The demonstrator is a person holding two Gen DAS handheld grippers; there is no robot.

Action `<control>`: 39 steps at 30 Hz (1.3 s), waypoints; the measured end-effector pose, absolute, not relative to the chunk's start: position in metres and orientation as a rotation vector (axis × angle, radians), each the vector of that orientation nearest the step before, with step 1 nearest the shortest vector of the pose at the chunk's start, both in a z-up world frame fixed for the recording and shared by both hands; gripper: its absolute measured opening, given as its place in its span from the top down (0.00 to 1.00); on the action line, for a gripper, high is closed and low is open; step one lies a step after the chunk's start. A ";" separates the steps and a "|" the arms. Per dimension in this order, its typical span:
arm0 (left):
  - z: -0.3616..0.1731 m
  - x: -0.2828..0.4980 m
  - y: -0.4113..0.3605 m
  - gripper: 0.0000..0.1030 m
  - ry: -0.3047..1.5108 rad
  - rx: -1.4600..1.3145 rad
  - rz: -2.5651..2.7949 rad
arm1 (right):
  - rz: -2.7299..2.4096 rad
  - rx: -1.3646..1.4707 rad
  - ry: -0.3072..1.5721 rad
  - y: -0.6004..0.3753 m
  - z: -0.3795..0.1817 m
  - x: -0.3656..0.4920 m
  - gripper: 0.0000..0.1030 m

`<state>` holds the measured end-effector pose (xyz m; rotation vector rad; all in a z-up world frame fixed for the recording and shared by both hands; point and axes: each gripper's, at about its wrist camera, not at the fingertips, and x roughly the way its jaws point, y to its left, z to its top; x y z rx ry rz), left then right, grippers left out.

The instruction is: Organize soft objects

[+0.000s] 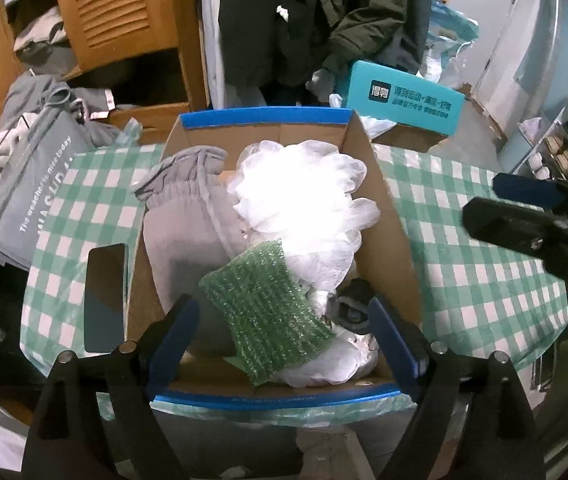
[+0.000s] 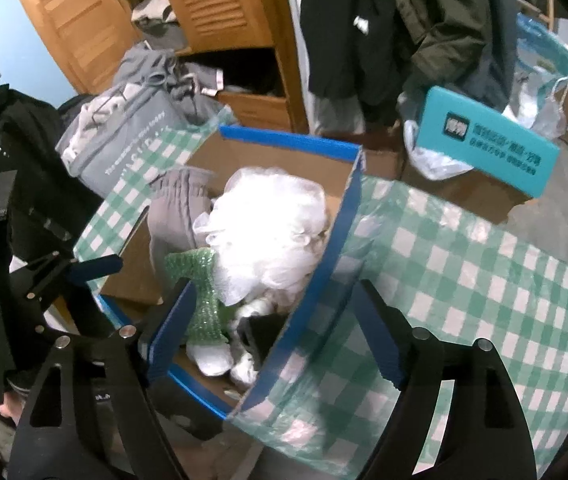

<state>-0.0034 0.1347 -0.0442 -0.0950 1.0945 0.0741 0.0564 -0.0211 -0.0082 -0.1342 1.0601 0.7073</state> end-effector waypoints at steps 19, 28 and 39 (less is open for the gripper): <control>-0.008 -0.007 0.104 0.01 0.970 -0.047 0.089 | 0.592 -0.125 0.917 -0.086 0.032 0.046 0.19; -0.002 -0.004 0.095 0.01 0.957 -0.030 0.106 | 0.586 -0.092 0.891 -0.108 0.038 0.046 0.18; -0.003 -0.002 0.078 0.01 0.977 0.021 0.085 | 0.579 -0.077 0.900 -0.120 0.034 0.048 0.18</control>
